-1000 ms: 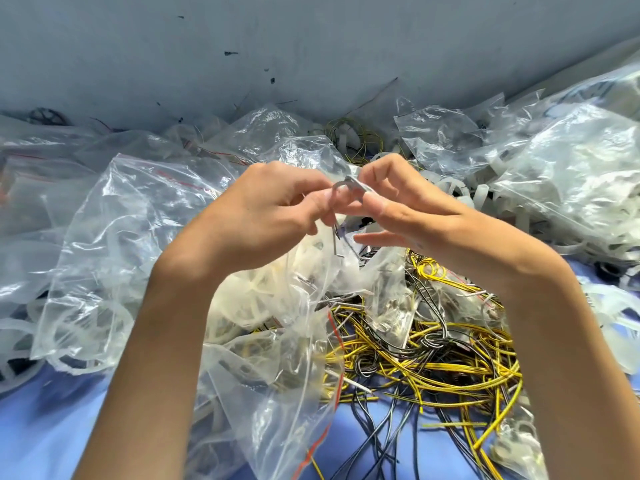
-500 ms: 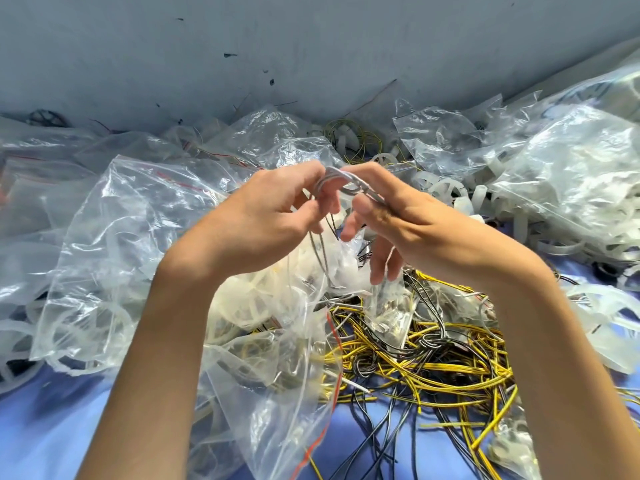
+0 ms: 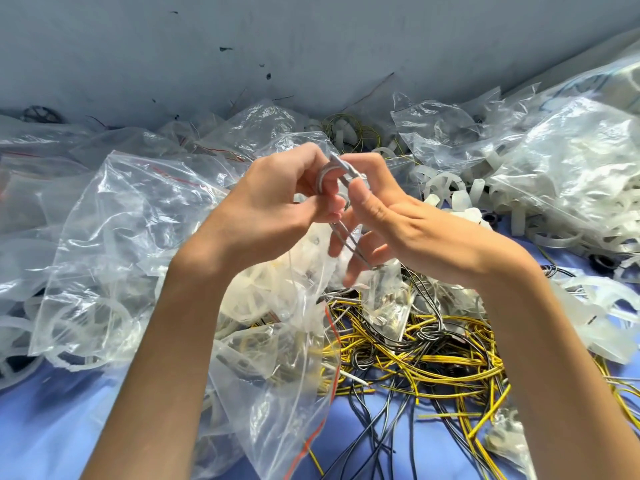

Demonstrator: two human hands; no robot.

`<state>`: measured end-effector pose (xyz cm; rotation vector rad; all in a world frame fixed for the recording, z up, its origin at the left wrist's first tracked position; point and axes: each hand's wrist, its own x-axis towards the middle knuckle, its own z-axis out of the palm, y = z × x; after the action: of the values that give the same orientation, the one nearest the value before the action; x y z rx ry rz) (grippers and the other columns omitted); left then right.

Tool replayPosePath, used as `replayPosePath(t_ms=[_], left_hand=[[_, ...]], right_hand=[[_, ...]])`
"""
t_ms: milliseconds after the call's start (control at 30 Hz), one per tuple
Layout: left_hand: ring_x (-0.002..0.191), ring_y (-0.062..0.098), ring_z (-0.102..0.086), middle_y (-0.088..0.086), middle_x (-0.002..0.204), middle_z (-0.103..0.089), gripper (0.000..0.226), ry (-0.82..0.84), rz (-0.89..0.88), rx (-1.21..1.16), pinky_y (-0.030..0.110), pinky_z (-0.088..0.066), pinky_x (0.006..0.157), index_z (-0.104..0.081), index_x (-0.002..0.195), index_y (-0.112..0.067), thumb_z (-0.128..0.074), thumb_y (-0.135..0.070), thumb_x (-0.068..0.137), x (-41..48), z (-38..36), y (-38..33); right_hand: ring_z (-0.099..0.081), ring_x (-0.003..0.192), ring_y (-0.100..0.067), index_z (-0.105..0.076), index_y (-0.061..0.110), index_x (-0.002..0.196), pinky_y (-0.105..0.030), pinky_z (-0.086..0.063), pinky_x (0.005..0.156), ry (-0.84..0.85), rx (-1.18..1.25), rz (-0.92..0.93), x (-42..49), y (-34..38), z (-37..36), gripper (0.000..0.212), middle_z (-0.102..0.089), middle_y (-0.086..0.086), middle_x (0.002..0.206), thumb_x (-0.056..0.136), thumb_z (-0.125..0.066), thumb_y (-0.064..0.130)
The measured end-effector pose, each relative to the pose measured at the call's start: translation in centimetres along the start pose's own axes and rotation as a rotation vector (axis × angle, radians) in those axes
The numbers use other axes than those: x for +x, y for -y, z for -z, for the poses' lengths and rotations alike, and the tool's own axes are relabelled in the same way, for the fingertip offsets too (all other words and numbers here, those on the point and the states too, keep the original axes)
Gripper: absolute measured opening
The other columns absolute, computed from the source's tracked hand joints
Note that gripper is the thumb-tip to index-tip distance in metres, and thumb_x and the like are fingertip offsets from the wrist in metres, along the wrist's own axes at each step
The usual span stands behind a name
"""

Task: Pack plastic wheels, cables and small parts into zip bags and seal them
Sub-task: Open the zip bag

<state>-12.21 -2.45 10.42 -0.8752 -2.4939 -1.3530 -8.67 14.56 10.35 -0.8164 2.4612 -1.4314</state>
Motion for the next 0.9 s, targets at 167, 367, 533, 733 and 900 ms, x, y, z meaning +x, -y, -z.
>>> replayPosePath(t_ms=[167, 367, 533, 733, 900], left_hand=[[0.080, 0.007, -0.052, -0.009, 0.086, -0.053, 0.018, 0.022, 0.014, 0.341, 0.023, -0.042, 0.070, -0.056, 0.083, -0.024, -0.072, -0.030, 0.079, 0.1, 0.6, 0.7], [0.117, 0.012, -0.030, -0.008, 0.110, -0.037, 0.026, -0.096, 0.203, 0.593, 0.029, -0.031, 0.094, -0.059, 0.093, -0.041, -0.075, -0.043, 0.072, -0.2, 1.4, 1.6], [0.083, 0.017, -0.053, -0.009, 0.087, -0.059, 0.014, 0.024, 0.332, 0.608, 0.026, -0.036, 0.072, -0.061, 0.085, -0.036, -0.068, -0.028, 0.076, -0.2, 1.9, 1.6], [0.076, -0.001, -0.050, -0.023, 0.083, -0.050, 0.042, 0.149, 0.249, 0.543, 0.021, -0.035, 0.068, -0.060, 0.113, -0.034, -0.062, -0.016, 0.075, -0.2, 1.8, 1.8], [0.073, -0.006, -0.049, -0.026, 0.091, -0.050, 0.050, 0.340, 0.194, 0.499, 0.009, -0.038, 0.064, -0.054, 0.124, -0.031, -0.056, -0.007, 0.079, -0.5, 2.2, 2.2]], right_hand=[[-0.044, 0.053, -0.006, -0.043, 0.046, 0.126, -0.015, -0.040, 0.051, -0.054, -0.100, -0.040, 0.4, -0.7, 0.3, 0.045, -0.047, 0.003, 0.069, 0.086, -0.027, 0.060], [-0.052, 0.055, 0.016, -0.052, 0.039, 0.131, -0.001, -0.035, 0.052, -0.120, -0.322, -0.051, 0.5, -1.2, 0.6, 0.035, -0.054, 0.028, 0.058, 0.099, -0.041, 0.033], [-0.052, 0.056, 0.015, -0.054, 0.044, 0.128, -0.005, -0.037, 0.054, -0.151, -0.435, -0.018, 0.7, -1.0, 0.3, 0.033, -0.061, 0.014, 0.073, 0.099, -0.045, 0.031], [-0.051, 0.061, 0.016, -0.063, 0.036, 0.122, -0.003, -0.037, 0.058, -0.152, -0.490, 0.022, 1.1, -1.1, -0.4, 0.029, -0.059, 0.018, 0.074, 0.097, -0.048, 0.033], [-0.060, 0.080, -0.016, -0.071, 0.009, 0.102, -0.031, -0.048, 0.072, -0.114, -0.788, 0.055, 1.6, -2.0, -1.0, 0.024, -0.070, -0.007, 0.091, 0.096, -0.050, 0.019]])
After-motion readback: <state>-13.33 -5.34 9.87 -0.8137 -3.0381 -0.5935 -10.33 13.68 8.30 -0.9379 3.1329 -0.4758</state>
